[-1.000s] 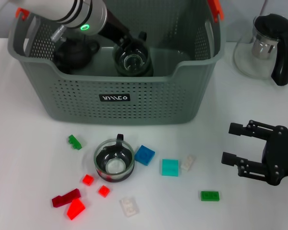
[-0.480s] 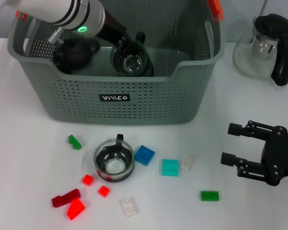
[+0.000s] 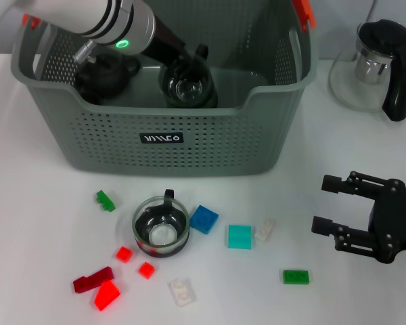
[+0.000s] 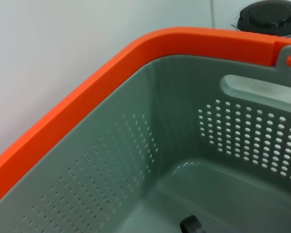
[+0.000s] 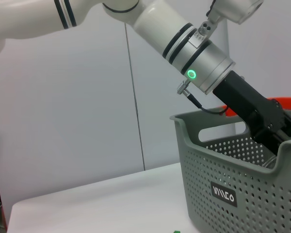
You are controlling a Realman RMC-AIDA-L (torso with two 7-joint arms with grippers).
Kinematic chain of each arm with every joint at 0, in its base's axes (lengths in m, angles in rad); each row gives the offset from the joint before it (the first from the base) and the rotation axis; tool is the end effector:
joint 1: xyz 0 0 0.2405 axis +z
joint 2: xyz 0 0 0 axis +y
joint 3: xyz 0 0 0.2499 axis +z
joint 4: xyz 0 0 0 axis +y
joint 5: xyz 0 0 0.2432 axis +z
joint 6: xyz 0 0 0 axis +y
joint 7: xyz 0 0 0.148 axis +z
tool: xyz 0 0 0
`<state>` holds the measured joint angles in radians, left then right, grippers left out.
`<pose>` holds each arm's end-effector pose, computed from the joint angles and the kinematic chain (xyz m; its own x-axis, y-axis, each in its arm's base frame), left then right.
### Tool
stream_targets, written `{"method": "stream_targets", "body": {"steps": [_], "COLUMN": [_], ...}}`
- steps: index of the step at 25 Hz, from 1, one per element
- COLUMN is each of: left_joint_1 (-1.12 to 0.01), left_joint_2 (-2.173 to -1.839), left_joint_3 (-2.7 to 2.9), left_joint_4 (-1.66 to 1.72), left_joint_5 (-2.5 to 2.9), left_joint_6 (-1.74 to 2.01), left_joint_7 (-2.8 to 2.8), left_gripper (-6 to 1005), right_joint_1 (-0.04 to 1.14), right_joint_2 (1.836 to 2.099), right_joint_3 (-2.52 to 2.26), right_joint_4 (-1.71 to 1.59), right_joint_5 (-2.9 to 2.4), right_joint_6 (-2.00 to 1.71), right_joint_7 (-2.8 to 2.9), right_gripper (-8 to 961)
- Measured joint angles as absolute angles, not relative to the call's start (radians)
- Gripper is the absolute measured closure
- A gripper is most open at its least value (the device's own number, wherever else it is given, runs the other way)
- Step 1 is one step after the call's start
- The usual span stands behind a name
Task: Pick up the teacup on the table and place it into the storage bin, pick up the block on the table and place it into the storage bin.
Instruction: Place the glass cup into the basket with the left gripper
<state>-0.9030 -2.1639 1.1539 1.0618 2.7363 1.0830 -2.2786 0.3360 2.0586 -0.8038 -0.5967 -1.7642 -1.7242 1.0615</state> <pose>-0.1038 0.4819 -0.0101 0.9359 0.3489 -0.0486 0.2457 -0.7454 -0.6197 0.3022 0.2878 0.0009 0.7611 -0.1469 -0.6318 -0.3199 -0.9323 -0.1687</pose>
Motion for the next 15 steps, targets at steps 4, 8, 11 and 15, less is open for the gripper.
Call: {"method": "stream_targets", "body": {"steps": [4,8,11,15], "left_joint_1": [-0.899,-0.899,-0.903,-0.892], "left_joint_2": [-2.164,-2.162,-2.162,-2.162], "left_joint_3": [1.153,1.152,1.150,1.147], "left_joint_4": [1.073,1.075,1.070,1.094], "left_joint_5": [2.702,2.676,2.680,2.677], "left_joint_6": [1.084,1.085,1.084,1.089], "left_joint_7": [-2.268,-2.255,-2.252,-2.254], "left_gripper": [390,391,391,392], "right_joint_1": [0.334,0.337,0.339,0.338], "right_joint_2": [2.059,2.059,2.059,2.059], "right_joint_3": [-0.804,-0.804,-0.804,-0.804], "right_joint_4": [-0.597,-0.596,-0.594,-0.594], "right_joint_5": [-1.764,-1.764,-1.764,-1.765], "right_joint_6": [-1.724,-1.724,-1.724,-1.724], "right_joint_7": [1.062,1.062,1.062,1.062], "right_gripper": [208,208,208,209]}}
